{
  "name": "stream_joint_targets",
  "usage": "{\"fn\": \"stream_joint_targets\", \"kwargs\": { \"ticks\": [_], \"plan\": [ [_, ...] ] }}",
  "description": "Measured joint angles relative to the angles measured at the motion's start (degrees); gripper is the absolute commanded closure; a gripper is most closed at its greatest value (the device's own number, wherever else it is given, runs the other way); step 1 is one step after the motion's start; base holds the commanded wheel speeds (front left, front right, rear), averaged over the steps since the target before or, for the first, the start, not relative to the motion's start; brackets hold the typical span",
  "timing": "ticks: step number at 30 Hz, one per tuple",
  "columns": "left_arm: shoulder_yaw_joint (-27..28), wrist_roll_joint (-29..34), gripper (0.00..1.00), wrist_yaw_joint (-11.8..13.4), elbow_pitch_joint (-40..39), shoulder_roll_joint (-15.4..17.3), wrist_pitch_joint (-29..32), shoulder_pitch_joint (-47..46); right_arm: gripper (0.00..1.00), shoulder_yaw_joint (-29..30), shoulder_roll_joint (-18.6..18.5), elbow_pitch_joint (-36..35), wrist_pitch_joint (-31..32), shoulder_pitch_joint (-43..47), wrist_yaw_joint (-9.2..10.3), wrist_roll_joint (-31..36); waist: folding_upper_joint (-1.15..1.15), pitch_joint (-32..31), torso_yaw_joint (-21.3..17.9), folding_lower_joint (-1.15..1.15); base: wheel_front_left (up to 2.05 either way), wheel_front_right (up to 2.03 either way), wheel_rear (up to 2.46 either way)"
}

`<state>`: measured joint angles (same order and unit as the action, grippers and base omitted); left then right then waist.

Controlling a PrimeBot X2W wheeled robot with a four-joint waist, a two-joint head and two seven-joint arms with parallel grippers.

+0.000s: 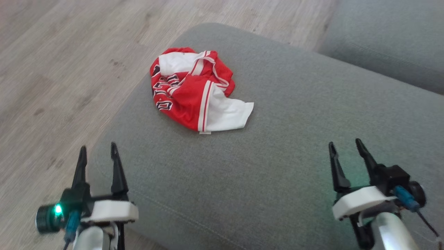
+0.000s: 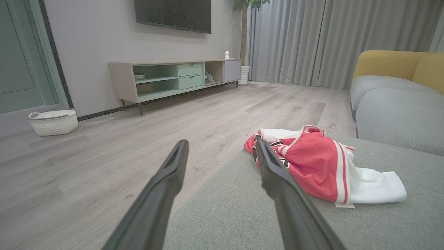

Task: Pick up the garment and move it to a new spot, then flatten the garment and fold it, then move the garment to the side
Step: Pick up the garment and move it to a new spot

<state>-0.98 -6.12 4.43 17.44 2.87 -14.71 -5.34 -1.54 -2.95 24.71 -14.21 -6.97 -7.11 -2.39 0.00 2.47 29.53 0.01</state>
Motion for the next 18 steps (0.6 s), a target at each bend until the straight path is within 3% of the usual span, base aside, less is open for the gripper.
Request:
{"fn": "stream_joint_targets", "kwargs": {
  "ticks": [4,8,13,18],
  "plan": [
    [-0.8,0.7,0.00,-3.1,2.0,0.3,0.0,-4.5,0.00,1.7,-2.1,-0.6,0.0,0.8,0.01,1.1,0.00,1.7,1.0,-0.01,0.00,0.00,0.00],
    [-1.7,0.7,0.00,-6.4,6.7,0.4,0.0,-15.3,0.00,2.9,-5.9,-2.8,0.0,0.4,0.01,2.6,0.00,5.2,1.2,-0.01,0.00,0.00,0.00],
    [-3.8,0.5,0.00,-9.6,17.6,0.5,1.4,-31.9,0.00,2.5,-10.6,-5.0,0.0,-4.4,0.01,3.6,0.00,11.5,-0.9,0.00,0.00,0.00,0.00],
    [-4.5,-1.5,0.00,-10.8,30.0,0.6,7.7,-45.4,0.00,1.6,-14.1,-7.1,-0.1,-9.5,0.00,4.0,0.00,18.0,-4.2,0.01,0.00,0.00,0.00]
  ]
}}
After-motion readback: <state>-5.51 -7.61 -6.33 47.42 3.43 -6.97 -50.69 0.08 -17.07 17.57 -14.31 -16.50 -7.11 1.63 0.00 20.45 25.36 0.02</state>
